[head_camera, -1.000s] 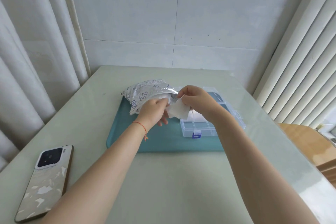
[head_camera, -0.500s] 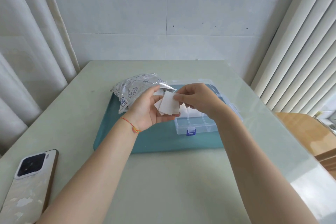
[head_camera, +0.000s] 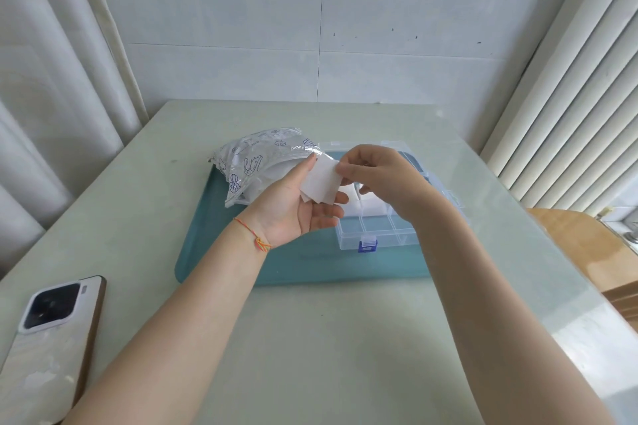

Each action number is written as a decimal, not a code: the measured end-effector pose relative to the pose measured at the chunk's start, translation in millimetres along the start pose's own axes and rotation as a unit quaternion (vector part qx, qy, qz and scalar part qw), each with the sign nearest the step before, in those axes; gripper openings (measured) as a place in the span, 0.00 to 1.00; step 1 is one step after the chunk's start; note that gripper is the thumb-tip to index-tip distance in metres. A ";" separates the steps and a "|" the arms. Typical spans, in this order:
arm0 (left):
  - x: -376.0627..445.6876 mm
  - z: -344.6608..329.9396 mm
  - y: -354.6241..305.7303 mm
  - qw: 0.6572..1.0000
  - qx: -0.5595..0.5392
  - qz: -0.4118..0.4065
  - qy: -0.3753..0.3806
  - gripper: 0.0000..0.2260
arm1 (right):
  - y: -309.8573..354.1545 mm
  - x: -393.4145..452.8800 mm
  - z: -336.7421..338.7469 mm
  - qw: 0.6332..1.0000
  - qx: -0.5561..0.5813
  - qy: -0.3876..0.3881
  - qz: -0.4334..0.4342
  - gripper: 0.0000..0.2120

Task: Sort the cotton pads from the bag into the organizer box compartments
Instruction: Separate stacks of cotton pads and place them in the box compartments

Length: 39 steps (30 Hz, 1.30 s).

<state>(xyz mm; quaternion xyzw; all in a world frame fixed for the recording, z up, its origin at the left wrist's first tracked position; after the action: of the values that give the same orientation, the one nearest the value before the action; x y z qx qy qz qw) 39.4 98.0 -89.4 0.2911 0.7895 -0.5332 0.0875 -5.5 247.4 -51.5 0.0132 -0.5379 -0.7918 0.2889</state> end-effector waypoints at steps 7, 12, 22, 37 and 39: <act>-3.5 3.1 -2.2 0.999 -0.027 -0.017 0.000 0.22 | 4.0 -0.9 7.2 0.999 0.011 -0.043 0.002 0.04; -2.6 2.9 -2.7 0.997 -0.063 -0.035 -0.016 0.18 | 7.5 -3.6 5.5 0.968 0.247 -0.034 -0.031 0.05; 1.1 -0.8 -2.6 0.980 -0.194 -0.022 0.045 0.24 | -3.6 -0.6 -20.9 0.989 0.095 -0.083 -0.074 0.05; -5.0 -1.8 -2.9 0.985 -0.152 0.017 0.085 0.21 | 10.8 -8.1 -35.4 0.978 -0.164 0.127 0.031 0.36; -2.5 1.2 -2.1 0.989 -0.131 0.030 0.057 0.21 | 11.7 -8.7 -35.1 0.967 -0.211 0.136 0.044 0.34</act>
<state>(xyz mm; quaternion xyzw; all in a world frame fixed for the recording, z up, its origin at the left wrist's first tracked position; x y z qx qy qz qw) 40.1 95.5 -87.2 0.3303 0.8473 -0.4048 0.0955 18.6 218.9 -58.7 0.0359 -0.3147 -0.8645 0.3903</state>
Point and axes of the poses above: each hand's wrist, its own x-axis towards the middle knuckle, its own z-axis out of the back of the hand, y = z × x, the point moved 3 cm from there along x, towards the middle knuckle, and after that the axes turned 15 degrees about z, right-handed, at the moved point
